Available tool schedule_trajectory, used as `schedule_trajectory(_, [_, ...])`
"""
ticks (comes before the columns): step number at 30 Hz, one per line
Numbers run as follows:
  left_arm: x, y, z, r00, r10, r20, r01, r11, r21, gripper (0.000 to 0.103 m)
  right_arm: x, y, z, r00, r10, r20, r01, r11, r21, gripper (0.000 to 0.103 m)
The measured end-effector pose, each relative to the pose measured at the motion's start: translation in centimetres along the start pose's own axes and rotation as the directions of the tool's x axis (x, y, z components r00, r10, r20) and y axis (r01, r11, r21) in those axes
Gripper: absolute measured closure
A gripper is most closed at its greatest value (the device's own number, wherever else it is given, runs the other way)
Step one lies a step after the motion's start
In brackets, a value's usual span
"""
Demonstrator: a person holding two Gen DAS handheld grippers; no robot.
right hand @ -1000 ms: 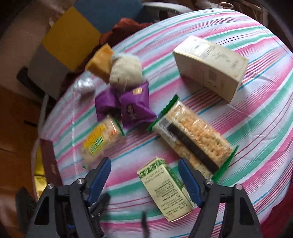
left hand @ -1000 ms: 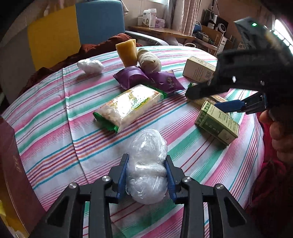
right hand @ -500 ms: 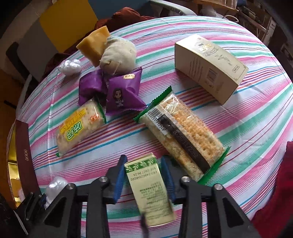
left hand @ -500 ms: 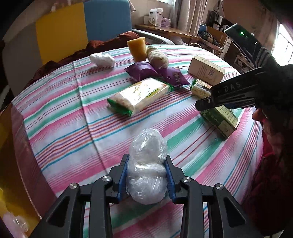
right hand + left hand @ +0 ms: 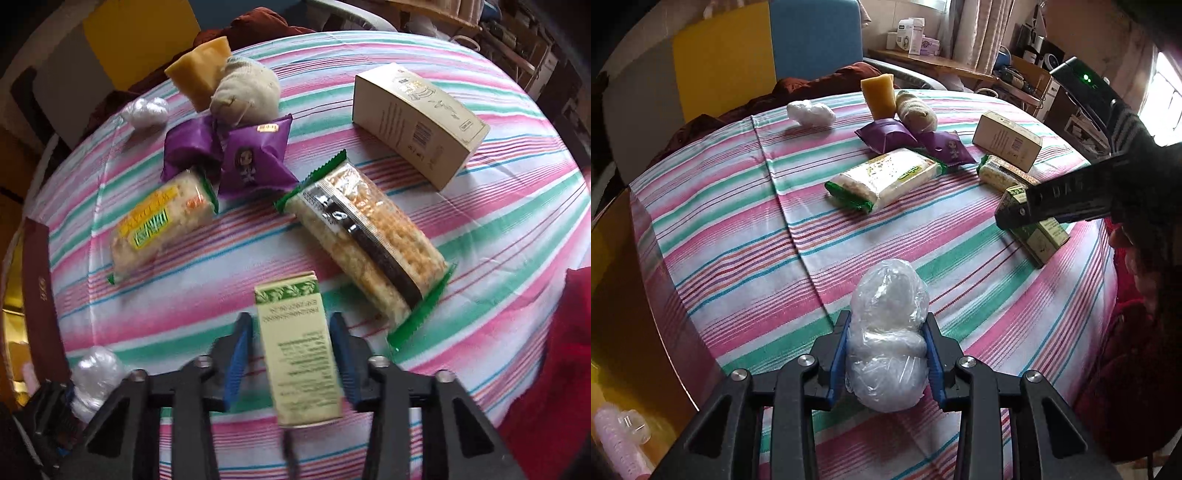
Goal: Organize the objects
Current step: 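Carry the bundle toward the tray with the left gripper while the right gripper lifts the green box, then open both grippers to drop the bundle and green box into the gold tray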
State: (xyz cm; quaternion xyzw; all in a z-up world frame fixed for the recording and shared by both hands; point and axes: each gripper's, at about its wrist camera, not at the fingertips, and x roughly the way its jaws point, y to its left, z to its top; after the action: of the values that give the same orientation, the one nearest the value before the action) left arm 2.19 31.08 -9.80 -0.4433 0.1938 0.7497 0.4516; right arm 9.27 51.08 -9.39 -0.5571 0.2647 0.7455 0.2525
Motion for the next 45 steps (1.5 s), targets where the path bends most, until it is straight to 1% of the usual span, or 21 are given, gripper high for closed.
schedule_trajectory(5, [-1.6,0.1,-0.4,0.999,-0.012,0.040,0.013,1.000,-0.005,0.066,-0.2,0.0,0.0,0.999,-0.017,0.031,0.017,1.000,-0.009,0.073])
schedule_trajectory(7, [-2.9,0.2,-0.5,0.997,-0.023,0.072,0.024,1.000,-0.011,0.066,-0.8,-0.3,0.1,0.997,0.039,0.062,-0.039,0.999,-0.002,0.072])
schedule_trajectory(8, [-3.6,0.2,-0.4,0.996,-0.025,0.087,0.026,1.000,-0.010,0.066,-1.4,-0.4,0.2,0.992,0.082,0.094,-0.082,0.997,-0.003,0.072])
schedule_trajectory(9, [-4.3,0.3,-0.3,0.994,-0.024,0.104,0.026,1.000,-0.012,0.066,-1.9,-0.4,0.2,0.988,0.104,0.117,-0.103,0.995,-0.011,0.072])
schedule_trajectory(12, [-7.5,1.1,-0.2,0.984,-0.025,0.177,0.032,0.999,-0.032,0.066,-2.6,0.4,0.1,0.977,0.156,0.148,-0.151,0.987,-0.047,0.072])
schedule_trajectory(15, [-10.8,3.0,-0.3,0.969,-0.007,0.246,0.028,0.996,-0.079,0.066,-3.3,2.0,-0.2,0.963,0.198,0.181,-0.183,0.978,-0.097,0.072])
schedule_trajectory(18, [-13.7,5.9,-0.8,0.952,0.042,0.303,0.004,0.989,-0.150,0.066,-4.5,2.5,-0.2,0.950,0.232,0.209,-0.206,0.969,-0.138,0.072])
schedule_trajectory(19, [-14.6,7.2,-1.1,0.947,0.065,0.313,-0.008,0.984,-0.180,0.066,-4.5,3.4,0.0,0.946,0.244,0.214,-0.216,0.965,-0.149,0.072])
schedule_trajectory(22, [-17.1,11.2,-2.3,0.928,0.160,0.336,-0.057,0.953,-0.297,0.066,-5.1,6.7,-0.5,0.928,0.292,0.231,-0.249,0.948,-0.199,0.072])
schedule_trajectory(25, [-19.8,15.2,-4.0,0.897,0.260,0.357,-0.101,0.908,-0.406,0.066,-6.5,10.7,-1.2,0.908,0.345,0.236,-0.276,0.919,-0.282,0.072])
schedule_trajectory(26, [-20.7,16.6,-4.7,0.884,0.297,0.362,-0.118,0.889,-0.442,0.066,-7.1,12.2,-1.4,0.902,0.364,0.233,-0.284,0.905,-0.317,0.072])
schedule_trajectory(28, [-21.6,18.8,-5.9,0.863,0.368,0.347,-0.162,0.851,-0.499,0.066,-8.0,15.1,-1.8,0.889,0.400,0.222,-0.298,0.875,-0.380,0.072])
schedule_trajectory(29, [-21.8,20.2,-6.7,0.854,0.406,0.326,-0.187,0.823,-0.536,0.066,-8.4,17.1,-1.9,0.882,0.421,0.212,-0.308,0.855,-0.417,0.072])
schedule_trajectory(32, [-21.7,23.3,-9.0,0.848,0.459,0.263,-0.218,0.756,-0.617,0.066,-8.8,21.7,-2.2,0.874,0.454,0.175,-0.320,0.807,-0.496,0.072])
schedule_trajectory(33, [-21.5,24.1,-9.6,0.849,0.468,0.245,-0.226,0.741,-0.632,0.066,-8.6,23.7,-2.3,0.875,0.457,0.160,-0.316,0.790,-0.526,0.072])
schedule_trajectory(36, [-20.7,25.2,-10.8,0.852,0.478,0.214,-0.242,0.721,-0.650,0.066,-7.6,28.1,-2.4,0.881,0.458,0.117,-0.317,0.757,-0.572,0.072])
schedule_trajectory(38, [-19.9,25.9,-11.6,0.862,0.471,0.186,-0.243,0.706,-0.665,0.066,-6.5,31.0,-2.4,0.886,0.456,0.082,-0.324,0.737,-0.594,0.072])
schedule_trajectory(40, [-19.2,26.2,-12.0,0.870,0.463,0.169,-0.241,0.700,-0.673,0.065,-5.0,33.5,-2.5,0.901,0.430,0.055,-0.311,0.730,-0.609,0.072])
schedule_trajectory(43, [-18.2,26.7,-12.5,0.880,0.453,0.146,-0.244,0.694,-0.678,0.064,-2.9,35.9,-2.7,0.915,0.404,0.002,-0.316,0.721,-0.617,0.072])
schedule_trajectory(45, [-17.9,26.8,-12.8,0.886,0.442,0.142,-0.238,0.695,-0.678,0.061,-1.5,37.3,-3.0,0.922,0.387,-0.031,-0.322,0.718,-0.616,0.072])
